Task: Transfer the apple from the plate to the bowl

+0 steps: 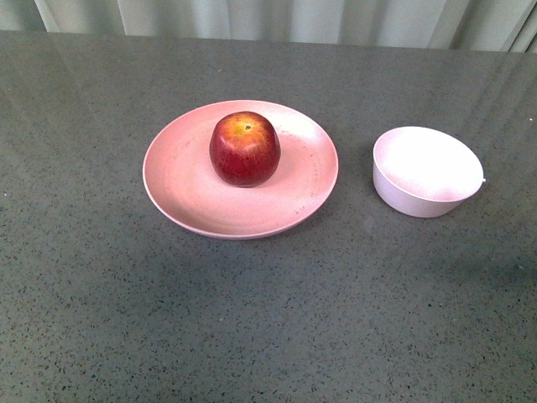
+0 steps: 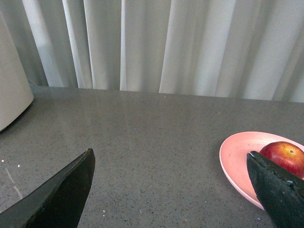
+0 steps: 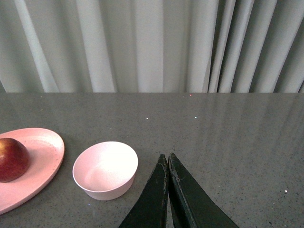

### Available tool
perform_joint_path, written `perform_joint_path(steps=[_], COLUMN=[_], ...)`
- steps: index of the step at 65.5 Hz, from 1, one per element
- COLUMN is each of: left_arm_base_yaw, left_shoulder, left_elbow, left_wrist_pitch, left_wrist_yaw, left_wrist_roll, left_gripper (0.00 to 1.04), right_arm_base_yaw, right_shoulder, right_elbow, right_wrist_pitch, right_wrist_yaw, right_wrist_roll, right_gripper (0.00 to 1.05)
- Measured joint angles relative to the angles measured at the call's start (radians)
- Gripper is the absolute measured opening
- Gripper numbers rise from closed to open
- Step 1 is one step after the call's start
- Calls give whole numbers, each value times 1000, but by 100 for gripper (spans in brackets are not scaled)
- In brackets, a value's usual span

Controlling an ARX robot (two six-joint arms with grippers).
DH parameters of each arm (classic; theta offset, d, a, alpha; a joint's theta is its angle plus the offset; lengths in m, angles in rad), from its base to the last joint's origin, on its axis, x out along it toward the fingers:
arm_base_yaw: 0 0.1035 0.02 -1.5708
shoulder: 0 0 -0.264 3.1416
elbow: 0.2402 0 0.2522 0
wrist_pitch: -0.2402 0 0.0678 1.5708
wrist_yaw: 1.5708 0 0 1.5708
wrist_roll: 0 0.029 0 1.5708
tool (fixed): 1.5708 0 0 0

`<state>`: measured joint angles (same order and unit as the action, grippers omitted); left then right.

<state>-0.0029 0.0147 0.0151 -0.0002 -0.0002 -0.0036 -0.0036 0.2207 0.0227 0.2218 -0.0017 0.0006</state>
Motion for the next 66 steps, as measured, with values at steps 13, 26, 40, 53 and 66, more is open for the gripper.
perform_joint_path(steps=[13, 26, 40, 53, 66], left_arm_base_yaw=[0, 0, 0, 0, 0], left_shoulder=[0, 0, 0, 0, 0], left_elbow=[0, 0, 0, 0, 0], left_wrist_pitch=[0, 0, 0, 0, 0], left_wrist_yaw=[0, 0, 0, 0, 0], left_wrist_roll=[0, 0, 0, 0, 0], left_gripper=[96, 96, 96, 96, 96], right_arm_base_yaw=[0, 2, 2, 2, 2], right_shoulder=[-43, -211, -214, -214, -214], right_elbow=[0, 0, 0, 0, 0], right_wrist_pitch=[-44, -218, -220, -220, -220], right_wrist_yaw=[0, 2, 2, 2, 2], right_wrist_roll=[0, 0, 0, 0, 0], right_gripper=[2, 2, 2, 39, 72])
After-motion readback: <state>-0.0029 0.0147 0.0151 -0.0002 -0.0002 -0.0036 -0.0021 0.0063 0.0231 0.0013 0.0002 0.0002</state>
